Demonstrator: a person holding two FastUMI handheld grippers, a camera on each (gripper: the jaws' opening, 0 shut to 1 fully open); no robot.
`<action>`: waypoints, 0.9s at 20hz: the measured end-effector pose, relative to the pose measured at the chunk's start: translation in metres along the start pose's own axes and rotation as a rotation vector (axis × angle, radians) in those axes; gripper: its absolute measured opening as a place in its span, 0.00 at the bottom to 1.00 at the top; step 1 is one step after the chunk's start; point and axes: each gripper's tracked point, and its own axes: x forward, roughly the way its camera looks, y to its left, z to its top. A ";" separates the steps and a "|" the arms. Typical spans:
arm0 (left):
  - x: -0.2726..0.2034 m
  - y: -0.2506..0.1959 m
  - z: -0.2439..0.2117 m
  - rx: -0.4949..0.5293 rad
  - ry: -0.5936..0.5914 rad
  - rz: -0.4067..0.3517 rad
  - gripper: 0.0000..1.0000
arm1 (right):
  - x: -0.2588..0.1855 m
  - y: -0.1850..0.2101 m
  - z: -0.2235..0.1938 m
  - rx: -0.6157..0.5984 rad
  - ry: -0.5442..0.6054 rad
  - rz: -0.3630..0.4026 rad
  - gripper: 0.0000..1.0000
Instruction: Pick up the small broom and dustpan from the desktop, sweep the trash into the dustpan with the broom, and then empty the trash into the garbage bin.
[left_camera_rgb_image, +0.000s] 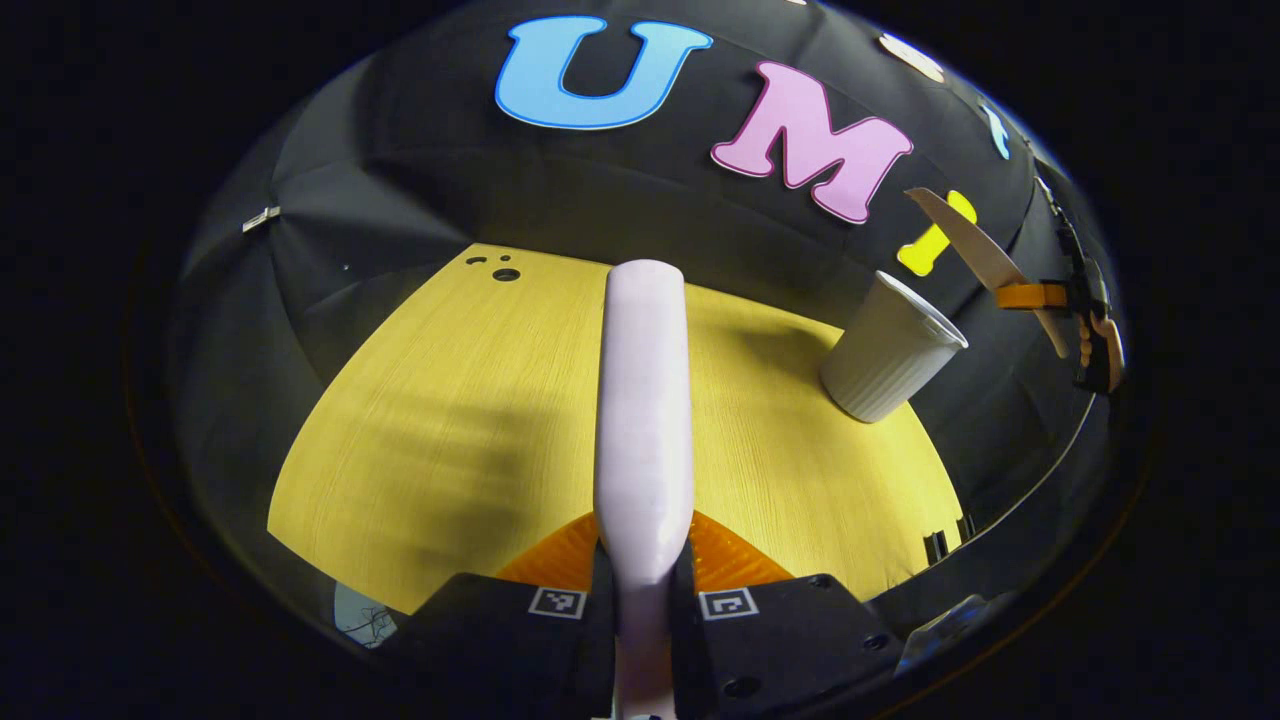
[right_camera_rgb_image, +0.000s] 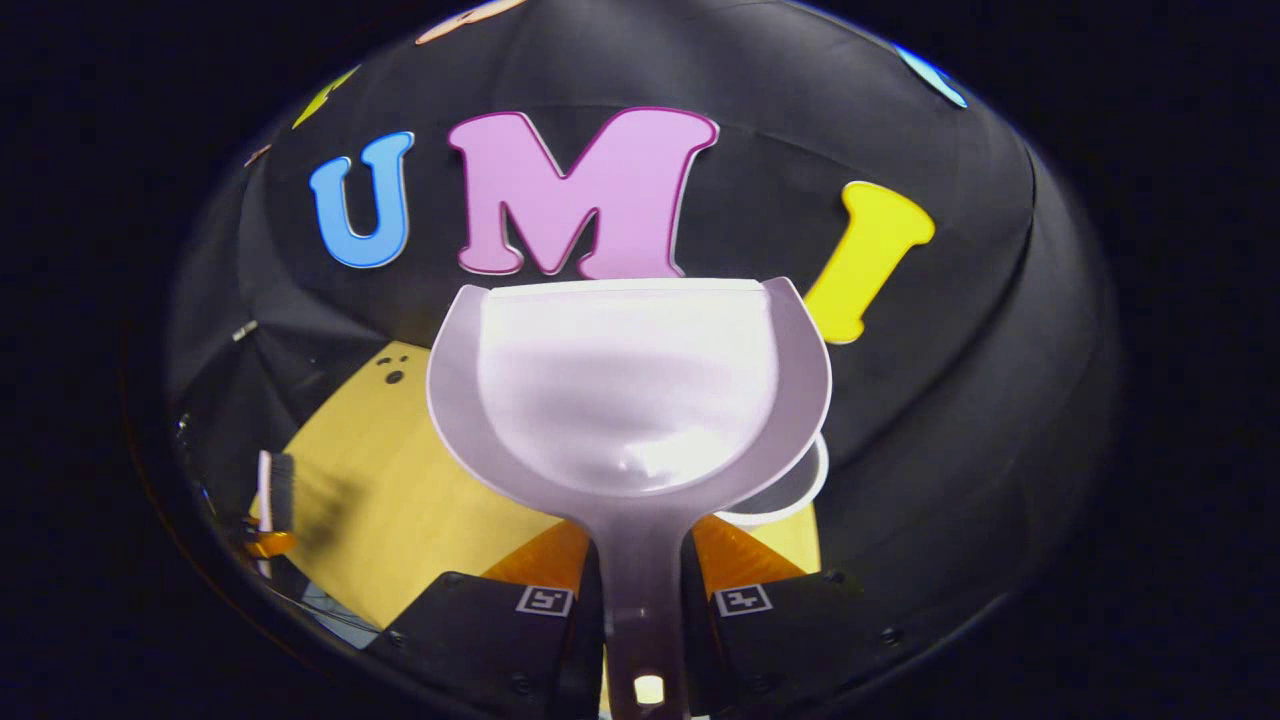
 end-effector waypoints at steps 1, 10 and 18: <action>0.002 0.000 -0.001 -0.009 -0.002 0.001 0.27 | -0.008 0.031 -0.010 0.021 0.012 0.050 0.36; 0.039 0.016 -0.013 0.007 0.082 0.041 0.27 | 0.007 0.149 -0.133 0.111 0.224 0.217 0.36; 0.096 0.031 -0.059 0.084 0.298 0.117 0.25 | 0.037 0.149 -0.240 0.153 0.485 0.164 0.37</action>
